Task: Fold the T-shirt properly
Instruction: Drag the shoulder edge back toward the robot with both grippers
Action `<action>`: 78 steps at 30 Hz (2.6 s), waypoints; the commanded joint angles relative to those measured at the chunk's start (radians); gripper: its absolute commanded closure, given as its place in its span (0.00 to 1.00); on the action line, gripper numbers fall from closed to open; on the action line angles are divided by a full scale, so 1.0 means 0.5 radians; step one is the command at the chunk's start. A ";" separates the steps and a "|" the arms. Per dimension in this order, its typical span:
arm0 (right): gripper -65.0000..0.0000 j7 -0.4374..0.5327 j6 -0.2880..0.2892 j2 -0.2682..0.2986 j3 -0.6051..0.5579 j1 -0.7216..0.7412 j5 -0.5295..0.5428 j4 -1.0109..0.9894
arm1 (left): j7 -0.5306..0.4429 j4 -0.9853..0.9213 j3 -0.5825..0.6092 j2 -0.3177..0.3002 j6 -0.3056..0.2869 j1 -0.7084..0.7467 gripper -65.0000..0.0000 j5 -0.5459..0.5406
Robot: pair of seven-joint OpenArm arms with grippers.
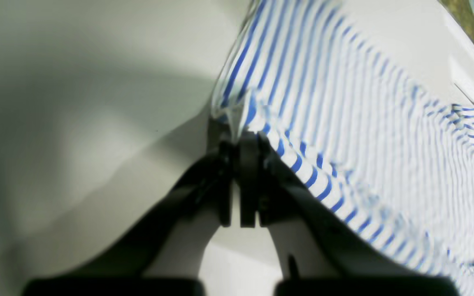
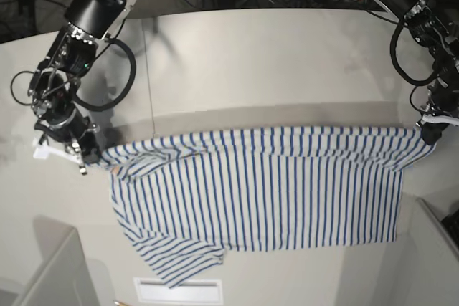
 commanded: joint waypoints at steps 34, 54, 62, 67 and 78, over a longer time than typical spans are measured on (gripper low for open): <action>1.00 -0.001 0.034 -0.055 0.150 -0.882 0.026 0.381 | 0.104 0.320 -0.021 0.020 0.005 0.901 1.00 -0.002; 1.00 0.015 0.034 -0.055 0.150 -1.121 0.026 0.390 | 0.104 0.391 -0.024 0.051 0.008 1.126 1.00 0.001; 1.00 0.015 0.034 -0.055 0.150 -1.155 0.026 0.390 | 0.104 0.388 -0.024 0.054 0.011 1.147 1.00 0.001; 1.00 0.009 0.034 -0.055 0.150 -1.170 0.026 0.405 | 0.104 0.388 -0.024 0.054 0.011 1.150 1.00 0.001; 0.45 0.018 0.034 -0.058 0.153 -1.226 0.026 0.537 | 0.111 0.394 -0.205 0.100 0.008 1.150 0.60 0.001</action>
